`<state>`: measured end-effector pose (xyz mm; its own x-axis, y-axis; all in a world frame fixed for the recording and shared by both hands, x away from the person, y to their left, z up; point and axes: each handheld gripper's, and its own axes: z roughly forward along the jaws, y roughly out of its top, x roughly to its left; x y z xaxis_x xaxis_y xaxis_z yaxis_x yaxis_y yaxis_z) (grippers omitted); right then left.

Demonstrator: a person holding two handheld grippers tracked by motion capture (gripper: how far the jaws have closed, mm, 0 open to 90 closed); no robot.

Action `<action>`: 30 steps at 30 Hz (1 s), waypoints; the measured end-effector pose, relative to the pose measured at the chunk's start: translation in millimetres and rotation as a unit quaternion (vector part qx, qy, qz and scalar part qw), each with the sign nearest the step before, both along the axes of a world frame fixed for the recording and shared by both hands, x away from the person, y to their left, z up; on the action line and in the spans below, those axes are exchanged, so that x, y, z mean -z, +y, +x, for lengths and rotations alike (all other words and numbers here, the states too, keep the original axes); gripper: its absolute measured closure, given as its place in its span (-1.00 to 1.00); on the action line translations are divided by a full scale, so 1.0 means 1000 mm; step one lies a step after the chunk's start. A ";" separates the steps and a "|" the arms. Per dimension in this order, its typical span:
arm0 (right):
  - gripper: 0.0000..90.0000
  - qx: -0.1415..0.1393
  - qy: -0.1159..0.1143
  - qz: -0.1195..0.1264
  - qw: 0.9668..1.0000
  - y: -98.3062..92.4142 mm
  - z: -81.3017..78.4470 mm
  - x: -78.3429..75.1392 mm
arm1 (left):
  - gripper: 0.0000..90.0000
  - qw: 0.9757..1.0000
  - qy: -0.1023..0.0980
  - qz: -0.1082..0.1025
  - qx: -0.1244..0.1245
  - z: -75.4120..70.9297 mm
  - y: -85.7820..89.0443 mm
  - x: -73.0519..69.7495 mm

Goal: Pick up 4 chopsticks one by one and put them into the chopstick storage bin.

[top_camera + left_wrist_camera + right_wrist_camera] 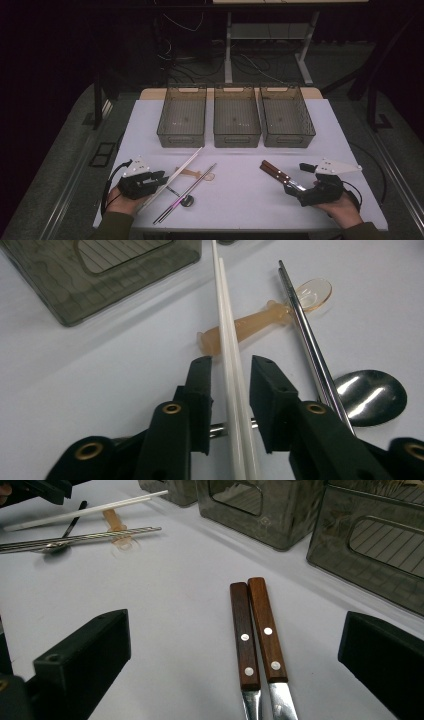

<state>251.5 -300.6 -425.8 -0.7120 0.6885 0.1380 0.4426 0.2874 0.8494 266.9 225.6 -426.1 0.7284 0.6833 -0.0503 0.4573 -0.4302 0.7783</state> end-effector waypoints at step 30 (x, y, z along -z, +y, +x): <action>-0.98 -0.001 0.002 -0.001 1.000 0.000 0.000 0.000 | 0.76 0.999 0.039 -0.002 0.003 0.009 -0.001 0.011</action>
